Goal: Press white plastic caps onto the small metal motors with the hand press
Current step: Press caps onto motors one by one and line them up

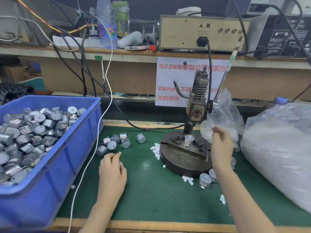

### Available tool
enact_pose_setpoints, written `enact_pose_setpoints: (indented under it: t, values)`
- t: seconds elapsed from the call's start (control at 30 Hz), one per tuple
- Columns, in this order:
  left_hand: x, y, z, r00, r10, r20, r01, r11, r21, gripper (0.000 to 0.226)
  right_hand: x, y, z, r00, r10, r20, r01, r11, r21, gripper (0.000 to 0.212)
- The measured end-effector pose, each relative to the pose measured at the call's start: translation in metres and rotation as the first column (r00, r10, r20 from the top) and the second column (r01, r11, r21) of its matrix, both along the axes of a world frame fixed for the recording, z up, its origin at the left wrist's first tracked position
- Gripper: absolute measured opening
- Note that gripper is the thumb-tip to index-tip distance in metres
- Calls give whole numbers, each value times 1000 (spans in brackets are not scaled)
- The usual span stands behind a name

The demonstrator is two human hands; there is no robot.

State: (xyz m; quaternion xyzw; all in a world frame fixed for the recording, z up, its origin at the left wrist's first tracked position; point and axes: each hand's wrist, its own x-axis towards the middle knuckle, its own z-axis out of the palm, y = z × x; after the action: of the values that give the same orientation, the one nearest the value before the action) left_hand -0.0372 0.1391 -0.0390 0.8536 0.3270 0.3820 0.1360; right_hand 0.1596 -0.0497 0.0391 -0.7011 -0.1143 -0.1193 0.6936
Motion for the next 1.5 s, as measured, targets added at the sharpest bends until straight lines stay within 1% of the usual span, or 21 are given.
enact_pose_setpoints:
  t: [0.03,0.07,0.1,0.17,0.33,0.4,0.47,0.5,0.53,0.6,0.67,0.73,0.83,0.87,0.93,1.0,1.03,1.13,1.3,1.37,1.5]
  values:
    - [0,1,-1,1000,13,-12,-12,1000,21,36,-1,3,-14,999,39,-20,-41,990,-134,32]
    - [0,1,-1,999,29,-28,-28,999,42,35,-3,7,-21,997,79,-20,-81,971,-227,34]
    - [0,2,-1,998,48,-46,-45,997,59,34,-5,12,-24,993,118,-2,-114,956,-272,35]
    - [1,3,0,993,85,-80,-80,994,68,32,-5,22,-19,982,182,47,-159,940,-300,33]
    - [2,1,-1,985,86,-151,-80,996,45,35,2,37,-14,975,216,50,-171,877,-449,29]
    - [3,1,-1,982,77,-173,-75,997,14,37,1,38,-17,956,281,80,-183,792,-583,34]
    - [3,2,-1,982,71,-176,-76,997,-22,37,2,38,-23,932,332,144,-126,671,-731,38]
    - [3,2,-1,983,64,-173,-72,997,-40,36,2,36,-25,926,336,172,-89,636,-767,37]
    - [3,2,-1,985,55,-166,-66,996,-58,36,2,35,-27,925,331,186,-67,625,-778,34]
    - [3,2,-1,987,44,-152,-56,996,-76,33,2,32,-28,925,323,199,-54,633,-772,30]
    - [3,1,-1,987,42,-155,-52,997,-61,31,-1,27,-26,920,338,197,-67,632,-772,29]
    - [2,1,-1,987,41,-154,-48,998,-44,30,-7,21,-21,915,365,175,-106,633,-767,32]
    - [2,2,-2,987,41,-155,-48,998,-35,30,-27,9,-19,893,434,119,-221,654,-723,29]
    - [2,2,-2,987,40,-157,-46,998,-35,29,-35,4,-21,876,471,103,-261,644,-719,28]
    - [2,2,-2,986,42,-164,-48,998,-37,29,-48,-7,-29,835,543,85,-309,591,-745,26]
    - [1,2,-1,986,43,-164,-50,998,-41,30,-55,-19,-38,813,576,83,-306,544,-781,26]
    - [1,2,-1,985,41,-166,-49,998,-46,30,-57,-26,-42,815,573,83,-298,538,-788,26]
    - [1,2,-1,986,33,-160,-41,998,-44,30,-58,-43,-53,840,536,90,-266,549,-793,30]
    - [1,0,-1,995,11,-98,-17,998,-61,34,-66,-53,-65,823,544,162,-152,487,-860,28]
    - [1,0,-1,995,-23,-97,15,996,-84,33,-67,-53,-66,818,529,227,-75,490,-869,27]
    - [0,0,-2,996,-48,-72,38,990,-135,35,-70,-50,-67,788,447,423,170,503,-848,38]
